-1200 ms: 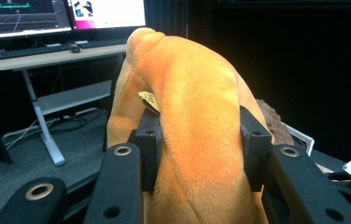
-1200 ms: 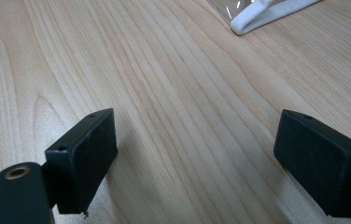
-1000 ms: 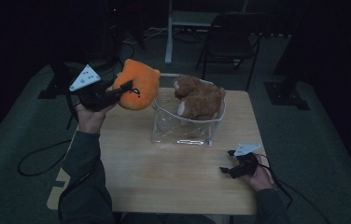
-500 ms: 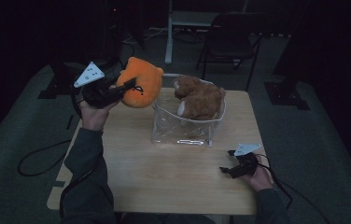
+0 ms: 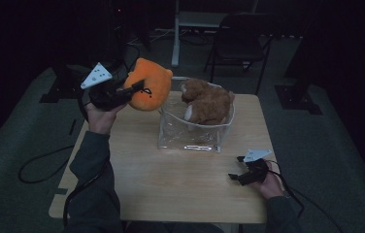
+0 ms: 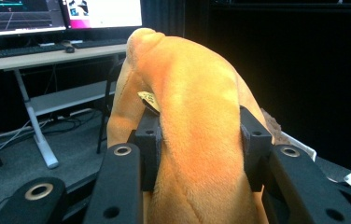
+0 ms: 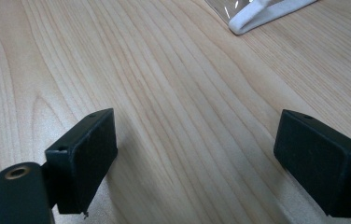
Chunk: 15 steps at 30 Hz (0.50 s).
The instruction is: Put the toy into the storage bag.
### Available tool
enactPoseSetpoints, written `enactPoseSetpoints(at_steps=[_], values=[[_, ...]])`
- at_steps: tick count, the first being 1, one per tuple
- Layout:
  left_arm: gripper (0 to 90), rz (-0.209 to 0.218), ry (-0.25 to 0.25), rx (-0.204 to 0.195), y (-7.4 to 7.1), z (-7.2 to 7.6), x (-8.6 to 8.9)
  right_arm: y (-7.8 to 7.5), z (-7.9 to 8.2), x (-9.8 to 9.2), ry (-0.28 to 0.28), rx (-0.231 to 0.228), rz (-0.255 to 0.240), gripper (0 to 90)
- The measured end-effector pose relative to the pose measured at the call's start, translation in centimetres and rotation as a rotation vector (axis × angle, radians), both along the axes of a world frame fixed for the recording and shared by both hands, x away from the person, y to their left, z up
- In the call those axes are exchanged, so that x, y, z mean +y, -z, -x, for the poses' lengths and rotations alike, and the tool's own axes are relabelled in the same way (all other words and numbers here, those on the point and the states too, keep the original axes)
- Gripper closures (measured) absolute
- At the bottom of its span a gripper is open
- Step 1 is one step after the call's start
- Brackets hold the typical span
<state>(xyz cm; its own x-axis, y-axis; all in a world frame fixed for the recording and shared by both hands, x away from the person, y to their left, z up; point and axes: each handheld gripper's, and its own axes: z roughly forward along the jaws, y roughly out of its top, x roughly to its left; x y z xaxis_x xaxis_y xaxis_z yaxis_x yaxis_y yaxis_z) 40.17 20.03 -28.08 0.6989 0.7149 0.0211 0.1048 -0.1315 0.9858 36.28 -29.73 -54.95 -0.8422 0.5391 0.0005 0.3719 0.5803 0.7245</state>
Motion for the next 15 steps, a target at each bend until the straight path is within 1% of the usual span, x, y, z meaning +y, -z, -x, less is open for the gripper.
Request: enactPoseSetpoints(at_steps=[9, 15], values=[[61.4, -0.004, 0.0, -0.006, -0.28, -0.28, -0.53, 0.0, 0.0, 0.0, 0.0, 0.0, 0.0, 12.6], [61.4, -0.005, 0.0, -0.002, -0.27, -0.6, -0.9, 0.0, 0.0, 0.0, 0.0, 0.0, 0.0, 12.6]])
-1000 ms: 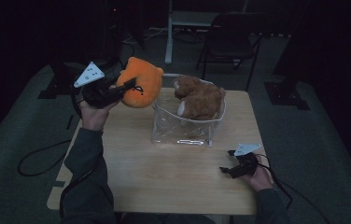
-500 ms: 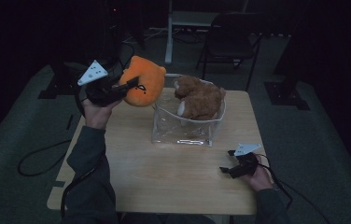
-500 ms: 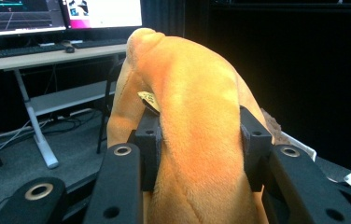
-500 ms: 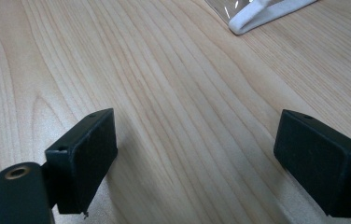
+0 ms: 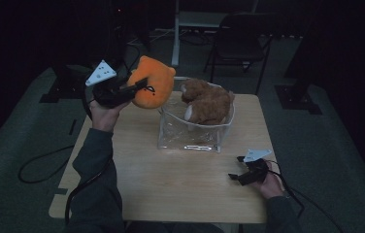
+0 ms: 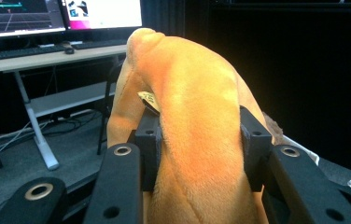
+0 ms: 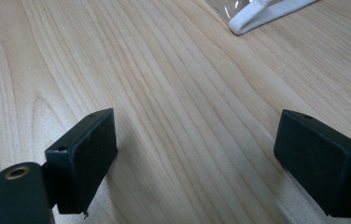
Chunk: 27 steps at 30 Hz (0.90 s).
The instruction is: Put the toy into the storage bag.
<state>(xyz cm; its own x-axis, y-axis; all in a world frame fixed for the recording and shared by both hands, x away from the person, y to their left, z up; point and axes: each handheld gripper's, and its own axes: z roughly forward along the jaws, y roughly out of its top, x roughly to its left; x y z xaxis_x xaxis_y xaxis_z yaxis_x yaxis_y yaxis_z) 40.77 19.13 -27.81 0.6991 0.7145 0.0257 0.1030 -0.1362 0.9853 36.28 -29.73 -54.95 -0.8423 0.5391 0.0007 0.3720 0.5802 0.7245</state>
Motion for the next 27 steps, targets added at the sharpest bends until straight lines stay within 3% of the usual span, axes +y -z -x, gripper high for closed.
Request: enactPoseSetpoints(at_steps=[27], values=[[61.5, -0.008, -0.006, 0.0, -0.1, -1.3, -2.0, 0.0, 0.0, 0.0, 0.0, 0.0, 0.0, 12.6]])
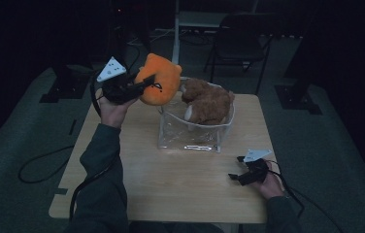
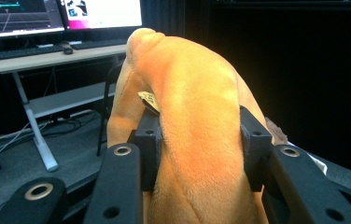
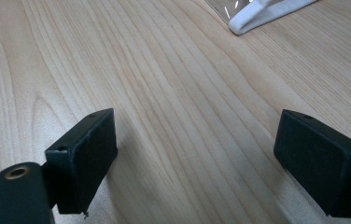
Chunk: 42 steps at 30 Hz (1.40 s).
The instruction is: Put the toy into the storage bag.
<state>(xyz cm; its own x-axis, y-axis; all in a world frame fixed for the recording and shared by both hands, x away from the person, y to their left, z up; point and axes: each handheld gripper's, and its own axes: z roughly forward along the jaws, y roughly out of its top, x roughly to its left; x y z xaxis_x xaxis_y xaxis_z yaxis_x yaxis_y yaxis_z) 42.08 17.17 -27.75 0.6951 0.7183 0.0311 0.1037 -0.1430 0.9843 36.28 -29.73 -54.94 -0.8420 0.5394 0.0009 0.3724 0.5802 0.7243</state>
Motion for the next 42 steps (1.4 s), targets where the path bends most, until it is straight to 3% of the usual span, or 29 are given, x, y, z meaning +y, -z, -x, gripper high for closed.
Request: enactPoseSetpoints(at_steps=[26, 42], values=[[61.4, -0.008, -0.002, 0.01, -0.1, -0.8, -1.5, 0.0, 0.0, 0.0, 0.001, -0.001, 0.0, 12.6], [61.4, -0.035, -0.015, 0.012, 0.2, -1.2, -2.8, 0.0, 0.0, 0.0, 0.001, -0.001, -0.002, 12.6]])
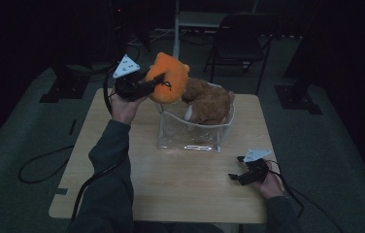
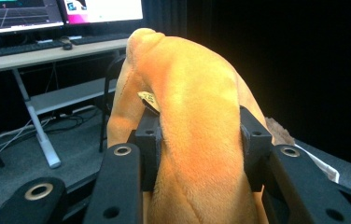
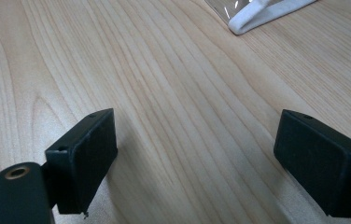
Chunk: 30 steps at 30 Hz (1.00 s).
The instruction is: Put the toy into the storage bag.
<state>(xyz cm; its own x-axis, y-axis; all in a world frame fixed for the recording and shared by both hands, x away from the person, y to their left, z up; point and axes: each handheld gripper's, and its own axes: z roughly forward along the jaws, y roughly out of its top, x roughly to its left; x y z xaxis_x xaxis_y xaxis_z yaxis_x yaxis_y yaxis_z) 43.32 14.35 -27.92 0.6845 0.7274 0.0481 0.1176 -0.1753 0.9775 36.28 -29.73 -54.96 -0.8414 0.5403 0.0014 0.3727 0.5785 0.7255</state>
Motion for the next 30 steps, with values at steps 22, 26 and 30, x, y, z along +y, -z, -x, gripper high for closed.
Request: enactPoseSetpoints(at_steps=[22, 26, 30], values=[[61.4, -0.034, -0.01, 0.014, 1.1, -0.4, -1.5, 0.0, 0.0, 0.0, 0.001, 0.0, 0.0, 12.7], [61.3, -0.039, -0.014, 0.017, 1.3, -0.4, -1.7, 0.0, 0.0, 0.0, 0.001, 0.0, 0.0, 12.6], [61.2, -0.046, -0.017, 0.021, 1.5, -0.4, -1.8, 0.0, 0.0, 0.0, 0.001, 0.0, 0.0, 12.6]])
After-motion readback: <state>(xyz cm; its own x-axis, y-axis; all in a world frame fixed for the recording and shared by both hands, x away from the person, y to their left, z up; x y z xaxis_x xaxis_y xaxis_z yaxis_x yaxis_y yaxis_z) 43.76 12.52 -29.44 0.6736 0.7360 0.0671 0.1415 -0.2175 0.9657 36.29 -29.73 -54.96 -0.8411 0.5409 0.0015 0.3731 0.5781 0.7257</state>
